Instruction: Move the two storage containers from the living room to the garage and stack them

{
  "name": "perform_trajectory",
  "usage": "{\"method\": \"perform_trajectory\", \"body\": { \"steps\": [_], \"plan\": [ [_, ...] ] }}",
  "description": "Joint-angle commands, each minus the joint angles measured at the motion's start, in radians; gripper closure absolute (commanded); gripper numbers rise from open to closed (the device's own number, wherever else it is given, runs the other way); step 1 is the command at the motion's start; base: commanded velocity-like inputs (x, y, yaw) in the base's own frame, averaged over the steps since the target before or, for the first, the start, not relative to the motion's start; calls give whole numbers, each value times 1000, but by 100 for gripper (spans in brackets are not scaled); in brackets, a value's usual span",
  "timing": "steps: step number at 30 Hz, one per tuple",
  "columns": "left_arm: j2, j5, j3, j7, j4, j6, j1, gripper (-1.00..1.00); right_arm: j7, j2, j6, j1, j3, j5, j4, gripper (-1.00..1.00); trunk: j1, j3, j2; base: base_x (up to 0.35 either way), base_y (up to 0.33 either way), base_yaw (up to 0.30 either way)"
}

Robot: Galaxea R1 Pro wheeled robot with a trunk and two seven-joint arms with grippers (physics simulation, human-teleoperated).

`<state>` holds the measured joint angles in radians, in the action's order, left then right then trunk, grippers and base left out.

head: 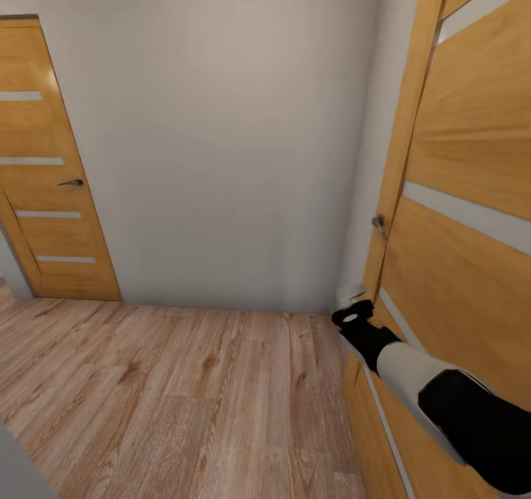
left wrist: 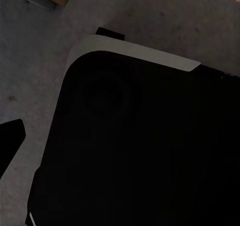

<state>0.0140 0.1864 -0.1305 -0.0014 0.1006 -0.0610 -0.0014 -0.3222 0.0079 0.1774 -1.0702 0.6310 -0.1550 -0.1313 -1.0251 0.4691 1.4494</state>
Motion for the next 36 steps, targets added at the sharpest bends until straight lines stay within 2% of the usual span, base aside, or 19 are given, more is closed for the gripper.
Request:
{"method": "perform_trajectory", "body": {
  "steps": [1, 2, 3, 6, 9, 10, 11, 12, 13, 15, 18, 21, 23, 25, 28, 31, 36],
  "plan": [
    [1, 1, -6, 0, 0, -2, 0, -100, 10, 1, 5, 5, 10, -45, 29, -100, 0, 1, 1, 0, 0, 0],
    [1, 1, -6, 0, 0, -2, 0, -100, 22, 1, 5, 19, 10, -80, 52, -100, 0, 1, 1, 0, 0, 0],
    [1, 1, -6, 0, 1, -2, 0, -100, 28, 0, 5, 29, 10, -96, 63, -100, 0, 1, 1, 0, 0, 0],
    [1, 1, -6, 0, 0, -2, 0, -100, 63, -6, 1, 144, 9, -158, 129, -100, 0, 1, 1, 0, 0, 0],
    [2, 1, -6, 0, -1, -2, 0, -100, 75, -9, -21, 294, 10, -177, 154, -100, 0, 1, 1, 0, 0, 0],
    [2, 2, -6, 0, -1, -2, 0, -100, 78, -9, -41, 368, 10, -179, 159, -100, 0, 1, 1, 0, 0, 0],
    [2, 2, -7, 0, -1, -2, 0, -100, 78, -9, -48, 391, 10, -180, 160, -100, 0, 1, 1, 0, 0, 0],
    [2, 2, -7, 0, -1, -2, 0, -100, 79, -9, -75, 454, 10, -181, 162, -100, 0, 1, 1, 0, 0, 0],
    [2, 2, -7, 0, -1, -2, 0, -100, 80, -9, -95, 490, 11, -181, 162, -100, 0, 1, 1, 0, 0, 0],
    [1, 2, -7, 0, -1, -2, 0, -100, 81, -10, -134, 547, 11, -178, 163, -100, 0, 1, 1, 0, 0, 0],
    [1, 2, -7, 0, -2, -2, 0, -100, 83, -10, -158, 584, 11, -177, 164, -100, 0, 1, 1, 0, 0, 0],
    [1, 2, -8, 0, -2, -2, 0, -100, 94, -10, -166, 597, 12, -175, 164, -100, 0, 1, 1, 0, 0, 0],
    [1, 2, -8, 0, -2, -2, 0, -100, 118, -10, -171, 623, 17, -171, 164, -100, 0, 1, 1, 0, 0, 0],
    [1, 2, -8, 0, -2, -2, 0, -100, 162, -11, -172, 655, 20, -167, 164, -100, 0, 1, 1, 0, 0, 0],
    [1, 2, -8, 0, -2, -2, 0, -100, 272, -12, -173, 724, 22, -166, 163, -100, 0, 1, 1, 0, 0, 0],
    [1, 2, -8, 0, -2, -2, 0, -100, 291, -12, -173, 777, 23, -166, 163, -100, 0, 1, 1, 0, 0, 0],
    [1, 2, -8, 0, -2, -2, 0, -100, 296, -13, -190, 827, 23, -168, 164, -100, 0, 1, 1, 0, 0, 0]
  ]
}}
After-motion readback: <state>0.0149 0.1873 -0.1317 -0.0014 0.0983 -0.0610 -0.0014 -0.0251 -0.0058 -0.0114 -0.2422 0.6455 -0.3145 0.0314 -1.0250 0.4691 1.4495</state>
